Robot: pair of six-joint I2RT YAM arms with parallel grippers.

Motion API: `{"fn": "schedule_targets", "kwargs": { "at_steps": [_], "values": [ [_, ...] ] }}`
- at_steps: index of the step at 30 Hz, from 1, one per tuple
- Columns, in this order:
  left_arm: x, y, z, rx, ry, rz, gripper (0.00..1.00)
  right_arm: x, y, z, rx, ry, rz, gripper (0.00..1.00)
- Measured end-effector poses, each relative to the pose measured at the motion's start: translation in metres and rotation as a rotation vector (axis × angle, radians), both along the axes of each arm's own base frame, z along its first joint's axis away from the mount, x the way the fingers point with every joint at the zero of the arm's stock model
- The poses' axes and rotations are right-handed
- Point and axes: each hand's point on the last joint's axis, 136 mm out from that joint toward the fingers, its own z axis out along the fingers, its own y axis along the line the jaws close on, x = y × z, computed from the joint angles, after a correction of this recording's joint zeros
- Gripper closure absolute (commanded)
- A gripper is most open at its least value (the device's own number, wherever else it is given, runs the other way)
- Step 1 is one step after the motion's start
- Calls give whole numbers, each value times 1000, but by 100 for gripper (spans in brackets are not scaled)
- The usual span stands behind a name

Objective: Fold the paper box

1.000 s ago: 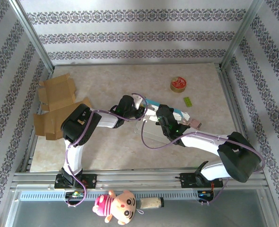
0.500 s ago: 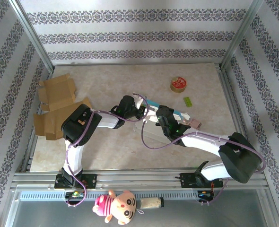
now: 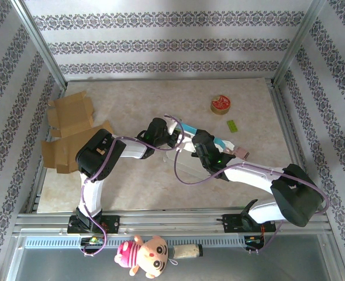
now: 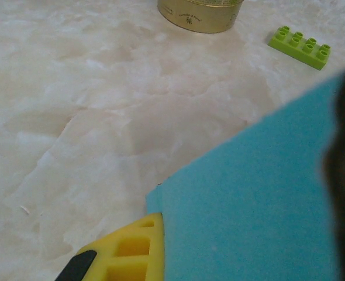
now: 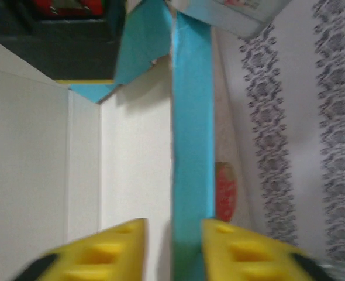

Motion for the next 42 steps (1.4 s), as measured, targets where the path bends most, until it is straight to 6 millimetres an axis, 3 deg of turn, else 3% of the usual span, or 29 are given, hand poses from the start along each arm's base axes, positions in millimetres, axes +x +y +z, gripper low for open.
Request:
{"fn": "schedule_targets", "kwargs": {
  "at_steps": [2, 4, 8, 12, 18, 21, 24, 26, 30, 33, 38, 42],
  "values": [
    [1, -2, 2, 9, 2, -3, 100, -7, 4, 0, 48, 47, 15, 21],
    [1, -5, 7, 17, -7, -15, 100, -19, 8, 9, 136, 94, 39, 14],
    [-5, -9, 22, 31, -32, -54, 100, -40, 8, 54, 427, 162, 78, 13],
    [-20, -15, 27, 39, -13, -148, 100, -51, -4, 98, 741, 230, 77, 11],
    [-40, -6, 6, 150, 83, -224, 100, -44, -27, 124, 1123, 441, -41, 11],
    [-43, 3, -2, 205, 106, -231, 100, -28, -30, 127, 1253, 570, -127, 18],
    [-43, 5, -1, 223, 100, -243, 100, -6, -27, 113, 1333, 705, -238, 28],
    [-43, 4, 1, 226, 97, -252, 100, 4, -25, 91, 1347, 790, -327, 32],
    [-42, 1, 5, 214, 91, -263, 95, 8, -22, 40, 1322, 940, -489, 38],
    [-43, -1, 5, 207, 93, -272, 88, 3, -16, 14, 1280, 1016, -540, 41],
    [-40, -4, 6, 182, 94, -262, 71, -2, -6, 3, 1256, 1063, -537, 45],
    [-35, -4, 9, 167, 90, -246, 73, -2, -6, -6, 1240, 1076, -552, 45]
  ]
}}
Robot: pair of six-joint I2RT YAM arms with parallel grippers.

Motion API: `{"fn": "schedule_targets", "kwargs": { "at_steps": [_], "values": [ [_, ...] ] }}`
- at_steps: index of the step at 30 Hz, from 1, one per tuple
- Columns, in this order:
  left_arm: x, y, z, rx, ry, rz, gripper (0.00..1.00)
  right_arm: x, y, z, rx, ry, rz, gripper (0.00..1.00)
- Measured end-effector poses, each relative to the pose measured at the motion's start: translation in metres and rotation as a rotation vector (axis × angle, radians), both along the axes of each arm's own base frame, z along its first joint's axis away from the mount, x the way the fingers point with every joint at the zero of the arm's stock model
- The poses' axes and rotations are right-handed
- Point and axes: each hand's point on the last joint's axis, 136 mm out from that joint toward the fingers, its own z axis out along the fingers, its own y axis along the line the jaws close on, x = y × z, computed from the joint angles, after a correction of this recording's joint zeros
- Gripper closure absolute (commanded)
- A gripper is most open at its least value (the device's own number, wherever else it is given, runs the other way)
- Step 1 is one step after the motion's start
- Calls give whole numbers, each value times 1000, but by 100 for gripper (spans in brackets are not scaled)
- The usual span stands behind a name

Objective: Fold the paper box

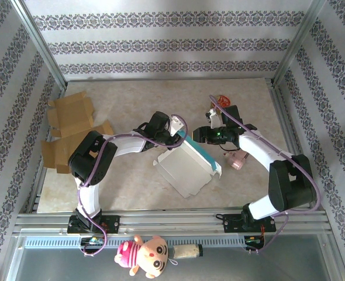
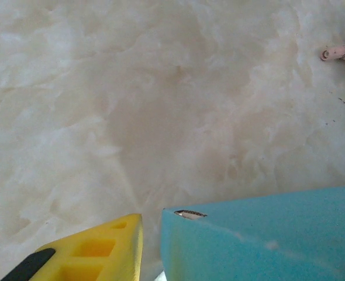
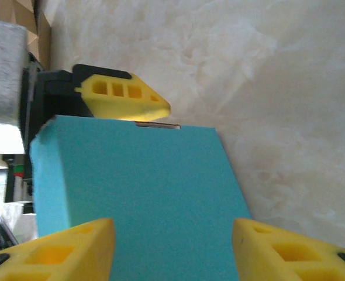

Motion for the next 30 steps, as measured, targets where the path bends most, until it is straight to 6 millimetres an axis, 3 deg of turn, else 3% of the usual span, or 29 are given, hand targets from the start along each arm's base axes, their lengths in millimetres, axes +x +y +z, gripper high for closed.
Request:
{"fn": "schedule_targets", "kwargs": {
  "at_steps": [6, 9, 14, 17, 18, 20, 22, 25, 30],
  "values": [
    [4, 3, 1, -2, -6, 15, 84, 1, -2, -7, -27, 3, -2, 45],
    [5, 3, 1, -1, -9, 17, 100, -1, -2, -8, -33, 9, -1, 44],
    [12, 3, 7, -7, -45, 38, 100, -2, -4, -10, -43, 18, -6, 39],
    [18, 9, 5, 11, -69, 76, 75, -3, -6, -6, -48, 18, -20, 37],
    [20, 12, 4, 19, -71, 102, 69, -3, -7, -3, -49, 16, -29, 36],
    [26, 20, 1, 45, -80, 155, 68, -2, -9, 6, -51, 5, -50, 35],
    [32, 28, 1, 74, -100, 204, 75, 4, -12, 21, -52, -23, -84, 34],
    [40, 40, 4, 113, -127, 272, 99, 12, -18, 47, -56, -83, -147, 33],
    [50, 47, 17, 130, -145, 338, 100, 20, -31, 81, -59, -148, -255, 33]
  ]
}}
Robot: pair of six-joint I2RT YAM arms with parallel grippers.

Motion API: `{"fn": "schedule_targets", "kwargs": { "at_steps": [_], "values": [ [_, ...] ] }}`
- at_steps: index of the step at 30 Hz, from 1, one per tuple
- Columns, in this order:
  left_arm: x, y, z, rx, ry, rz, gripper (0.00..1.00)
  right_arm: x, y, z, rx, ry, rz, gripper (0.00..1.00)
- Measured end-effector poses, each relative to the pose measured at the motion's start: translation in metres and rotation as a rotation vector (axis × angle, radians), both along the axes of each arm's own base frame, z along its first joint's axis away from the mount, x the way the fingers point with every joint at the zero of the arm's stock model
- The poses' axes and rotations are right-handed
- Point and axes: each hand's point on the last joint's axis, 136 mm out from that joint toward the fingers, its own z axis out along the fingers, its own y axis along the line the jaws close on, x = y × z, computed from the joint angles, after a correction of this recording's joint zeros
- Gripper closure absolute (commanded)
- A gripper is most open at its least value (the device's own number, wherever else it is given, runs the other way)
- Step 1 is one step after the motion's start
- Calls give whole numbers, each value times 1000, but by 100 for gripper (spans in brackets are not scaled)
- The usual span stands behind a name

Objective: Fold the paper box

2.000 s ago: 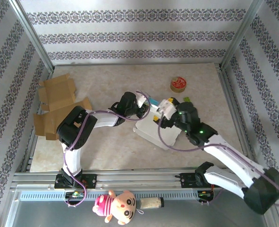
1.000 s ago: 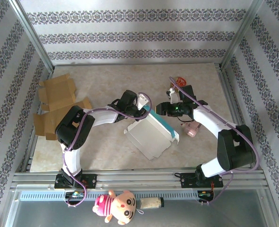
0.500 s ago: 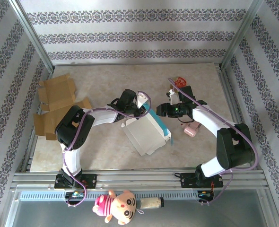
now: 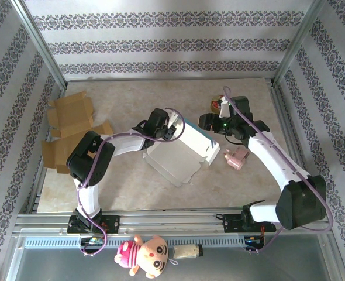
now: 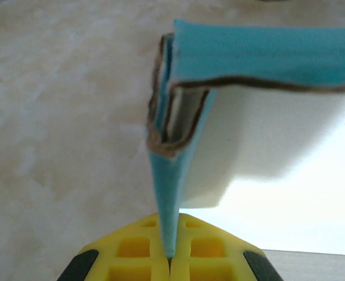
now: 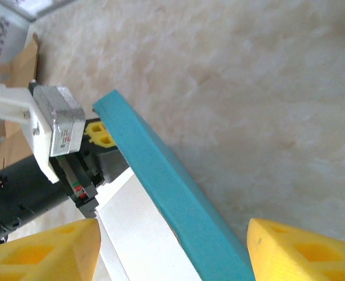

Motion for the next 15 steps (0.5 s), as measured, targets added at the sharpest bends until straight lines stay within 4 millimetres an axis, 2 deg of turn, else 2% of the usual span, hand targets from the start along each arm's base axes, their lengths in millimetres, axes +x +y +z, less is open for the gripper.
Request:
{"fn": "schedule_targets", "kwargs": {
  "at_steps": [6, 10, 15],
  "values": [
    [10, 17, 2, -32, -24, 151, 100, 0, -17, -1, -44, 33, -108, 32],
    [11, 24, -1, -95, -73, 222, 100, 1, -21, 0, -25, 60, -167, 32],
    [8, 19, -7, -157, -119, 227, 90, 0, -22, 4, 11, 98, -210, 31]
  ]
}}
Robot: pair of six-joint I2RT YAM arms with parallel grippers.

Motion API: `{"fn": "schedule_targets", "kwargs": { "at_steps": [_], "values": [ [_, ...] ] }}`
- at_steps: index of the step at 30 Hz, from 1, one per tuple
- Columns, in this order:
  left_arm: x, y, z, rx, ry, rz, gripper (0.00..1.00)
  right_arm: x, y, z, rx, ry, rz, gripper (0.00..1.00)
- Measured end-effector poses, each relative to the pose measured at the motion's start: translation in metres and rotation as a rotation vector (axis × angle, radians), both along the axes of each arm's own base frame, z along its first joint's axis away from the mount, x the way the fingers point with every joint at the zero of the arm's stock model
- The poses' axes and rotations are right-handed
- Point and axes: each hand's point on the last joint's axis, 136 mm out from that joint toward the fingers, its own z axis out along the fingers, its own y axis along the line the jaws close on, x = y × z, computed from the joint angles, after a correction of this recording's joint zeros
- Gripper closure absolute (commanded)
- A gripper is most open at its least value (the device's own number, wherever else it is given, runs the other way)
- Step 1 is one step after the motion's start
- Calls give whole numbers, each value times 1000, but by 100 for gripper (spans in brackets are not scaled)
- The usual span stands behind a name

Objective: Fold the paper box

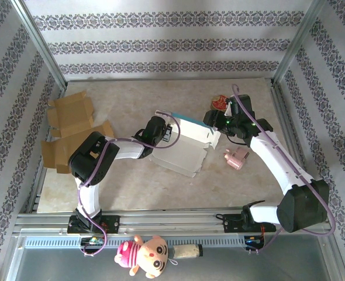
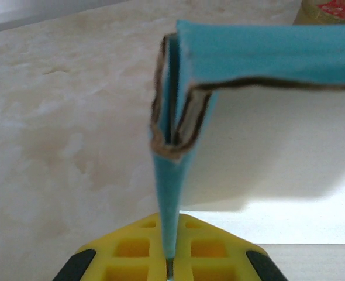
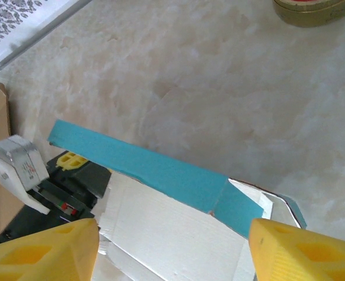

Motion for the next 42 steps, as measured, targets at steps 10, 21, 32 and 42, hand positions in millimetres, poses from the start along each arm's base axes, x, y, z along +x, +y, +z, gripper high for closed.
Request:
{"fn": "schedule_targets", "kwargs": {
  "at_steps": [10, 21, 32, 42],
  "values": [
    [-13, 5, 2, -45, -33, 0, 55, 0, -3, 3, -37, 8, 2, 30],
    [-42, 26, 123, -306, -51, 79, 39, -5, -18, 0, -71, 93, -108, 34],
    [33, 24, 195, -580, 334, 70, 29, 8, -5, -40, 36, 263, -164, 38],
    [26, 5, 72, -498, 748, 95, 26, 21, -1, -61, 54, 307, -185, 49]
  ]
}}
